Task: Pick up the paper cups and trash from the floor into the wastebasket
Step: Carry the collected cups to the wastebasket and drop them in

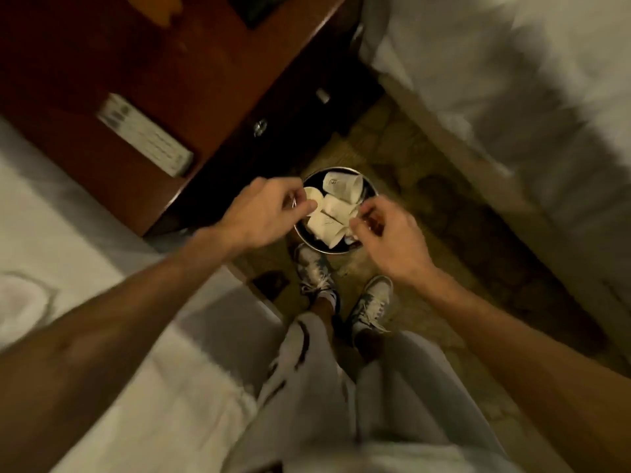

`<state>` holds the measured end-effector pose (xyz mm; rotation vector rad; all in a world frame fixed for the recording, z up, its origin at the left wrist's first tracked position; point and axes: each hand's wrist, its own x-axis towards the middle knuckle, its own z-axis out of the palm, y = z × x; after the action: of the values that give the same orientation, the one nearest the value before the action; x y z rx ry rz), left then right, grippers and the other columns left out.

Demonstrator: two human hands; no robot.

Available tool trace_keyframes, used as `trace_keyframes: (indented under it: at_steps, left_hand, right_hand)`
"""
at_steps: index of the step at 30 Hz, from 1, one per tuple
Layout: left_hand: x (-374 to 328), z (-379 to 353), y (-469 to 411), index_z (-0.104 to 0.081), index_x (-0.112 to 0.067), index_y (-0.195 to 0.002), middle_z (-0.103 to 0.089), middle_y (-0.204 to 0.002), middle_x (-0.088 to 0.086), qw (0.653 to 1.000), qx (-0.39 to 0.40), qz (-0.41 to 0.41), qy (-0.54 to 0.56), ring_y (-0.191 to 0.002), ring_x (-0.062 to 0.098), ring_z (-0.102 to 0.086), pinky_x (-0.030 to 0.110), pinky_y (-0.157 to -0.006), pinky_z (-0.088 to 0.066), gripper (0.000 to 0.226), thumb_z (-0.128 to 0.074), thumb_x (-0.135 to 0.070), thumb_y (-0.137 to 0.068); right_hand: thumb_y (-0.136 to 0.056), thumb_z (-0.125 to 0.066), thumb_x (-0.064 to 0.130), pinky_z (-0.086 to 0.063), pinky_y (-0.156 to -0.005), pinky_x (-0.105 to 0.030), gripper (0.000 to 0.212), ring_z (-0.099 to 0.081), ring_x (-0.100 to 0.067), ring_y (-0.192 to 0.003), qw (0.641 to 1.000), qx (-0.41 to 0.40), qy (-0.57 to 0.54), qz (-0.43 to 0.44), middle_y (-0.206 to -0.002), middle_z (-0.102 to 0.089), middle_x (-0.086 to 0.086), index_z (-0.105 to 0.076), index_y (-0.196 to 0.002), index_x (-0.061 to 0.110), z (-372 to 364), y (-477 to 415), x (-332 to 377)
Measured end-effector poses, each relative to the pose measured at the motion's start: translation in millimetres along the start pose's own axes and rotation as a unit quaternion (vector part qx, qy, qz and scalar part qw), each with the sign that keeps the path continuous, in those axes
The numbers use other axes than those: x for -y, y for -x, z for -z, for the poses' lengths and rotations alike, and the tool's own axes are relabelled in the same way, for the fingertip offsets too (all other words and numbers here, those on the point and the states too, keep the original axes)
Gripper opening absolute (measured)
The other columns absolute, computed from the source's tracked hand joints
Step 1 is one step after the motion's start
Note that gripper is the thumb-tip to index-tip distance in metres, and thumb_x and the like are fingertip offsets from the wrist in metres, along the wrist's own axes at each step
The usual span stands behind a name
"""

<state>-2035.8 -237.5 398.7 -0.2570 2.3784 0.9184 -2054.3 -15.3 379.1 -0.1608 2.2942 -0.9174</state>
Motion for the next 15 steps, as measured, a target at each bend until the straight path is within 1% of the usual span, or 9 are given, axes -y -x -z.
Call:
trace_keyframes:
  at_steps: [2,4,5,7,9,11,12,14,15]
  left_hand:
    - [-58.2,62.7,38.2,-0.06,-0.027,-0.087,-0.059,-0.075,-0.007,0.996,-0.005,-0.066,-0.061,-0.069,0.011,-0.057,0.034,-0.06,-0.046,0.024,-0.057,-0.049,-0.094]
    - [-112.3,122.3,74.2,-0.058,-0.028,-0.082,-0.058,-0.069,-0.008,0.986,-0.018,-0.125,-0.109,-0.063,0.007,-0.055,0.033,-0.055,-0.042,0.025,-0.057,-0.05,-0.093]
    - [-137.6,149.2,93.4,-0.056,-0.028,-0.078,-0.056,-0.065,-0.009,0.979,-0.025,-0.15,-0.133,-0.061,0.004,-0.053,0.032,-0.054,-0.039,0.027,-0.057,-0.051,-0.092]
    - [-187.0,197.3,130.9,-0.055,-0.027,-0.072,-0.053,-0.059,-0.01,0.962,-0.036,-0.204,-0.179,-0.057,0.004,-0.051,0.033,-0.052,-0.037,0.034,-0.053,-0.056,-0.09]
    - [-233.6,238.5,164.0,-0.054,-0.026,-0.07,-0.052,-0.057,-0.008,0.941,-0.043,-0.261,-0.21,-0.056,0.007,-0.052,0.032,-0.05,-0.037,0.04,-0.048,-0.061,-0.087]
    - [-277.3,273.4,192.6,-0.056,-0.026,-0.071,-0.053,-0.058,-0.007,0.918,-0.053,-0.322,-0.227,-0.059,0.009,-0.055,0.03,-0.05,-0.039,0.04,-0.045,-0.061,-0.086]
    - [-298.8,287.2,206.3,-0.058,-0.027,-0.074,-0.055,-0.059,-0.007,0.905,-0.054,-0.352,-0.234,-0.06,0.009,-0.056,0.029,-0.05,-0.04,0.038,-0.045,-0.06,-0.087]
    - [-341.1,307.1,230.7,-0.06,-0.031,-0.079,-0.058,-0.062,-0.01,0.874,-0.045,-0.409,-0.258,-0.061,0.006,-0.058,0.028,-0.05,-0.043,0.034,-0.046,-0.06,-0.09]
    - [-362.6,312.5,241.5,-0.06,-0.033,-0.08,-0.059,-0.064,-0.01,0.856,-0.042,-0.436,-0.275,-0.061,0.006,-0.058,0.03,-0.051,-0.045,0.033,-0.045,-0.061,-0.091]
  right_hand:
    - [-0.094,-0.06,0.04,-0.041,-0.067,-0.027,0.02,-0.053,-0.009,-0.082,0.999,-0.03,-0.001,0.039,-0.1,-0.058,0.004,-0.055,-0.107,0.025,51.2,35.7,48.7]
    - [-0.094,-0.06,0.04,-0.044,-0.07,-0.031,0.02,-0.055,-0.013,-0.084,0.995,-0.059,-0.019,0.074,-0.098,-0.059,0.004,-0.055,-0.105,0.024,98.4,70.2,96.1]
    - [-0.094,-0.06,0.038,-0.046,-0.07,-0.032,0.018,-0.056,-0.013,-0.083,0.993,-0.072,-0.024,0.092,-0.095,-0.059,0.005,-0.055,-0.103,0.023,119.5,89.3,119.1]
    - [-0.093,-0.06,0.036,-0.047,-0.068,-0.031,0.015,-0.054,-0.009,-0.078,0.986,-0.104,-0.032,0.124,-0.089,-0.057,0.006,-0.055,-0.099,0.023,156.8,128.2,159.9]
    - [-0.093,-0.061,0.036,-0.043,-0.066,-0.025,0.014,-0.052,-0.005,-0.074,0.978,-0.143,-0.044,0.146,-0.086,-0.055,0.009,-0.055,-0.096,0.024,189.5,167.4,190.5]
    - [-0.092,-0.061,0.038,-0.042,-0.065,-0.018,0.014,-0.053,-0.003,-0.077,0.968,-0.183,-0.057,0.16,-0.085,-0.055,0.012,-0.055,-0.098,0.026,216.7,206.1,212.5]
    - [-0.091,-0.06,0.041,-0.043,-0.066,-0.017,0.016,-0.055,-0.003,-0.078,0.963,-0.204,-0.067,0.164,-0.086,-0.056,0.013,-0.055,-0.1,0.028,228.3,226.7,220.5]
    - [-0.088,-0.057,0.051,-0.048,-0.067,-0.021,0.025,-0.058,-0.006,-0.08,0.949,-0.257,-0.081,0.167,-0.091,-0.057,0.014,-0.055,-0.106,0.035,249.8,267.3,229.6]
    - [-0.086,-0.055,0.055,-0.048,-0.067,-0.021,0.029,-0.058,-0.006,-0.082,0.94,-0.286,-0.081,0.165,-0.094,-0.057,0.015,-0.054,-0.108,0.038,259.7,286.7,230.4]
